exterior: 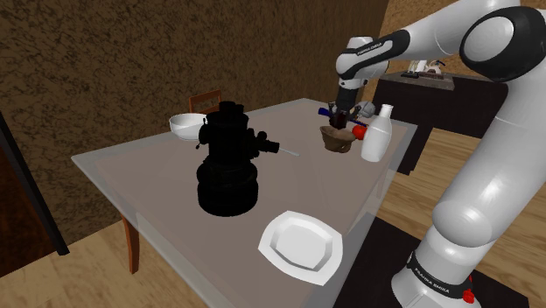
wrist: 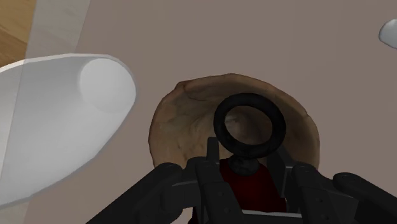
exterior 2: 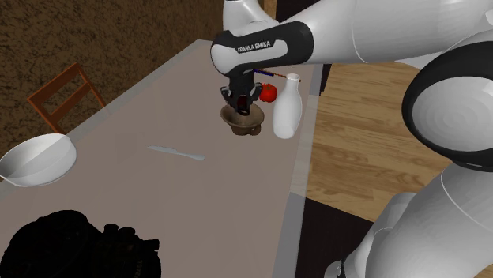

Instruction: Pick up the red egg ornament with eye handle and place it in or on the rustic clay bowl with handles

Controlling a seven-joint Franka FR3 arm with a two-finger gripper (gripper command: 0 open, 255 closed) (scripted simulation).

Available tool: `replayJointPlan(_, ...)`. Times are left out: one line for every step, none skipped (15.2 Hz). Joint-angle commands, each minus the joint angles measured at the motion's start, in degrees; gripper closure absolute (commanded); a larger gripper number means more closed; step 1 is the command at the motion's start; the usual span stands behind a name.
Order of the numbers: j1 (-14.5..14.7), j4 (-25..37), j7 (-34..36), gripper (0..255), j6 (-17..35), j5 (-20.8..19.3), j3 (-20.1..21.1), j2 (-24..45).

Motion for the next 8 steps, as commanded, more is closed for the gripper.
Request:
replayJointPlan(0.08,1.19,0.08,255,-1.56,-0.07,0.09,-0.4)
replayJointPlan(0.09,1.81,0.06,255,-2.32,-0.09,0.1,-0.53)
replayJointPlan(0.11,2.44,0.04,255,-3.07,-0.1,0.12,-0.66)
replayJointPlan(0.12,3.09,0.01,255,-3.83,-0.11,0.13,-0.77)
replayJointPlan(0.13,3.75,-0.02,255,-4.58,-0.12,0.15,-0.87)
replayJointPlan(0.14,4.42,-0.05,255,-5.34,-0.12,0.16,-0.96)
replayJointPlan(0.15,5.11,-0.09,255,-6.1,-0.12,0.18,-1.04)
replayJointPlan(0.16,5.81,-0.12,255,-6.86,-0.12,0.19,-1.1)
